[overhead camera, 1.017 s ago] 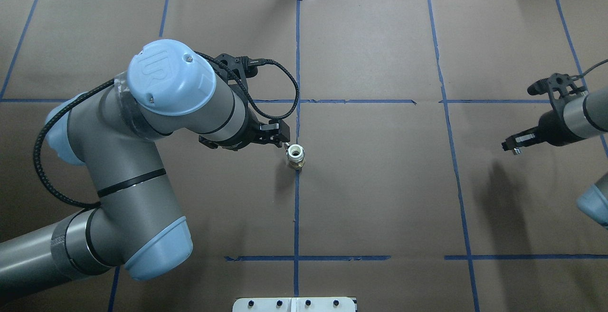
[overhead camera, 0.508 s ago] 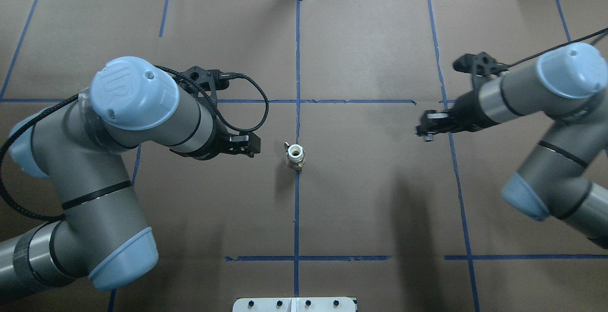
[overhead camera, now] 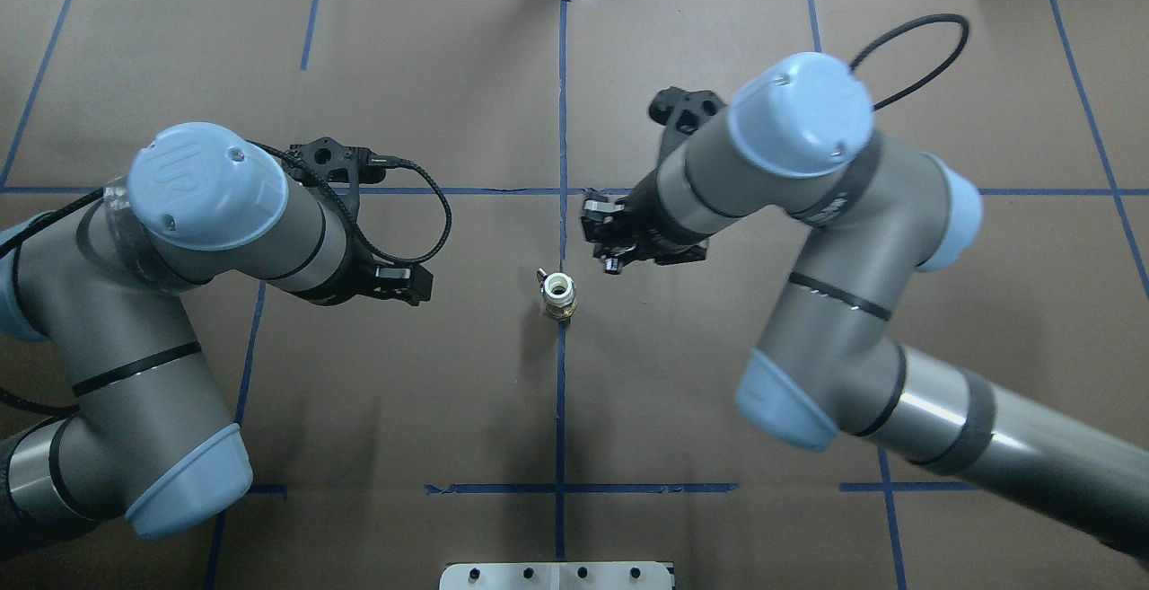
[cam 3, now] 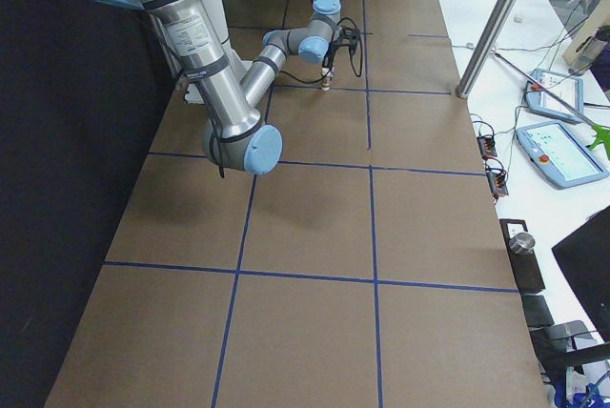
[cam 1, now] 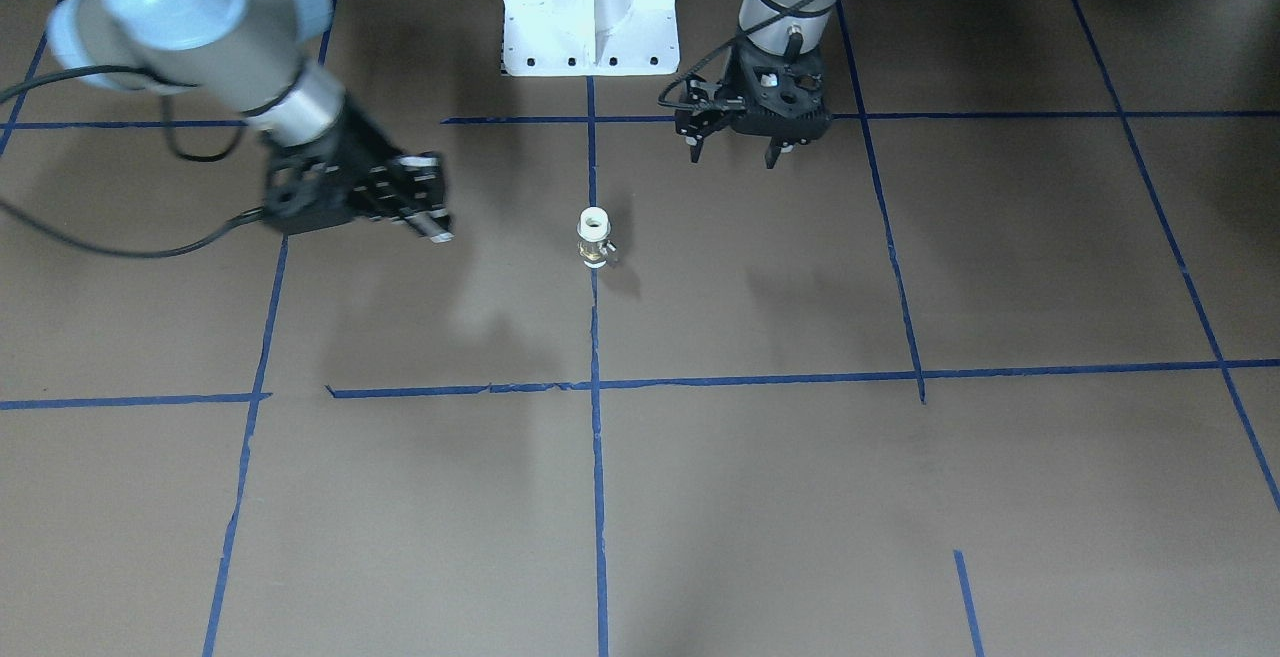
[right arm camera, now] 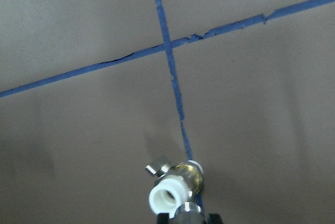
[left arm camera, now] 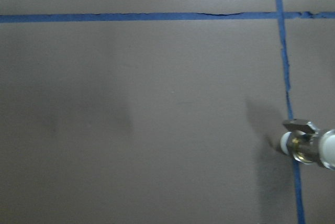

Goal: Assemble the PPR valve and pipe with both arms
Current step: 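Carry the chrome fitting with the right gripper above the standing valve, then lower the chrome fitting onto the valve top with the right gripper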

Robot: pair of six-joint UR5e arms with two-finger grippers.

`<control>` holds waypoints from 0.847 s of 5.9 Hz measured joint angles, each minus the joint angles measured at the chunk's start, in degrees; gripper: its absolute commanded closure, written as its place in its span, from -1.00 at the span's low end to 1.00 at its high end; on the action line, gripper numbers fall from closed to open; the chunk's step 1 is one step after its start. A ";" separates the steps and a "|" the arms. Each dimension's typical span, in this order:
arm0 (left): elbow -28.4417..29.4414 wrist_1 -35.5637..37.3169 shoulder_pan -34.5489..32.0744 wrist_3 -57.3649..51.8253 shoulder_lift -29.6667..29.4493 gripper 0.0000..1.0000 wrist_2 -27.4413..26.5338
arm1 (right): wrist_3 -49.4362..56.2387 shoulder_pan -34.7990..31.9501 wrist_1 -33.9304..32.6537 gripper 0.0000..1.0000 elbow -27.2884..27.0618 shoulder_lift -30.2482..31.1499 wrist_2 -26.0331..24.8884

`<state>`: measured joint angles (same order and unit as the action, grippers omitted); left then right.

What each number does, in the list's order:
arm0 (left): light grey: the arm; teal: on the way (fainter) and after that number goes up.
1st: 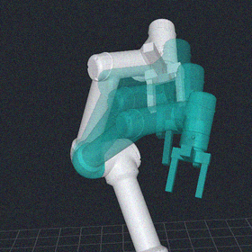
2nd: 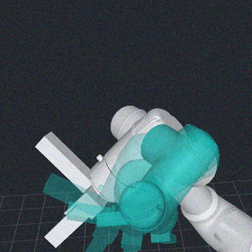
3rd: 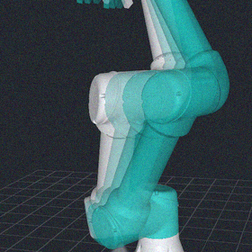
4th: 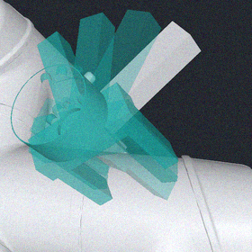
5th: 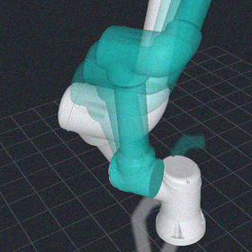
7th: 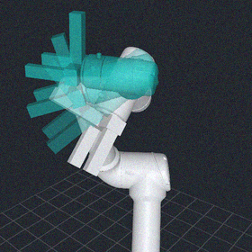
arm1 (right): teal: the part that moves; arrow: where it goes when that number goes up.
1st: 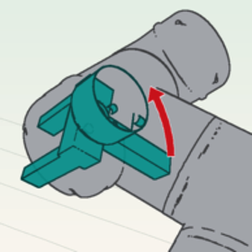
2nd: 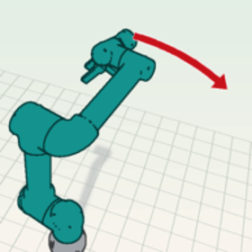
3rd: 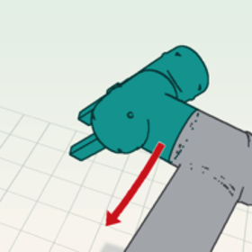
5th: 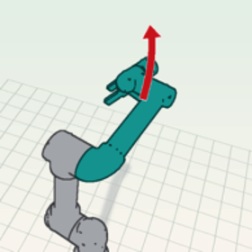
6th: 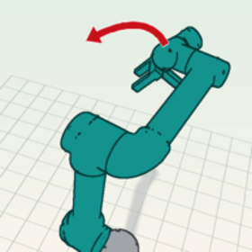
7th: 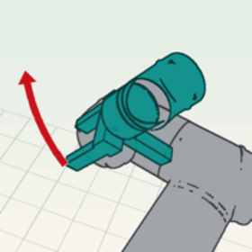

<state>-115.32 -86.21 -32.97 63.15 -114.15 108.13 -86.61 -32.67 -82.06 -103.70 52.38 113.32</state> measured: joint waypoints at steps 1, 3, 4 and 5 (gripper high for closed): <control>0.04 -0.75 -0.02 -0.43 1.88 -0.85 0.01 | -3.22 2.01 -4.01 1.00 2.08 -4.28 -2.06; 0.23 -2.08 0.06 -0.46 3.29 -0.85 -0.02 | -6.19 2.98 -6.31 1.00 7.51 -8.37 -3.30; 0.24 -2.17 0.09 -0.36 3.37 -0.85 -0.03 | -6.41 3.01 -7.87 1.00 8.54 -8.97 -3.42; 0.24 -2.20 0.21 -0.27 3.38 -0.85 -0.03 | -6.40 3.12 -8.88 1.00 9.15 -9.22 -3.45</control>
<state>-115.09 -88.41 -32.76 62.88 -110.78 108.11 -93.01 -29.55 -90.94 -94.55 43.16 109.87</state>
